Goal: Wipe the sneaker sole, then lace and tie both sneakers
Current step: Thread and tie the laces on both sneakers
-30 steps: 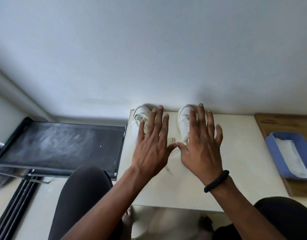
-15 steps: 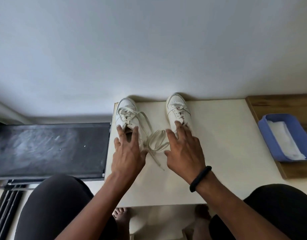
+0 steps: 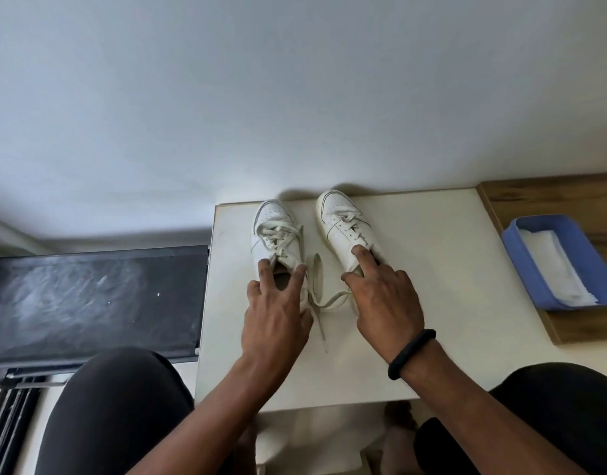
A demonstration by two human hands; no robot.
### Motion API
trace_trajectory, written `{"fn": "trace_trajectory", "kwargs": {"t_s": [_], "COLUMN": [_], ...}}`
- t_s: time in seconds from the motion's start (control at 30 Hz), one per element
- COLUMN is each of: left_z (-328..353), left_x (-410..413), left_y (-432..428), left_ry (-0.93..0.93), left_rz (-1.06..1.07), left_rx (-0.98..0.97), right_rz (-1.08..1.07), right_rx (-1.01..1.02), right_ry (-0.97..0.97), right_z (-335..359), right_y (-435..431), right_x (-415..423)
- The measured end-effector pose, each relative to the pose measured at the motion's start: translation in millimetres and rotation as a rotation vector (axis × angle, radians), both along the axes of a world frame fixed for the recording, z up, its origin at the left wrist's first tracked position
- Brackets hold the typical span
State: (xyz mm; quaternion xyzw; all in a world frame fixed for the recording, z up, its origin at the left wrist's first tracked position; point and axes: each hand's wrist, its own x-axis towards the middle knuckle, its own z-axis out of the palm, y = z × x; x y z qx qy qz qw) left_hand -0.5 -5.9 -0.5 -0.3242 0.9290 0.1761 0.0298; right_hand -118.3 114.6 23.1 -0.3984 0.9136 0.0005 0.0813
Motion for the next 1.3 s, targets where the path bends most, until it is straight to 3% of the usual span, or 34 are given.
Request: {"fn": "trace_trajectory", "kwargs": {"t_s": [0.53,0.63,0.7,0.8,0.9,0.97,1.13,1.3], "left_z": [7,15,22,21,14,12,6,3], "left_x": [-3,-3,-5,-7,-10,-14,-20,-19], "left_y": [35,30,21,-3,-26,-32,-33,-32], "left_ry": [-0.067,-0.014,0.069,0.155,0.230,0.274,0.297,0.450], "left_rz": [-0.148,-0.082,0.027,0.166,0.329,0.367,0.343,0.512], "left_rx": [-0.048,0.056,0.108,0.165,0.378,0.505,0.594,0.936], "right_rz": [-0.117,-0.115,-0.107,-0.062,-0.114,-0.159,-0.254,-0.284], "right_rx": [0.010,0.021,-0.114,-0.354,-0.484,-0.507,-0.575,-0.617], "right_ry": [0.019,0.091,0.085,-0.066,-0.272,-0.328,-0.422,-0.484], "right_z": [11,18,21,15,-1,-12,-22,-23], "right_y": [39,31,19,-8,-33,-39,-38,-39], "right_x": [-8,-7,-7,-5,1,1,-3,1]}}
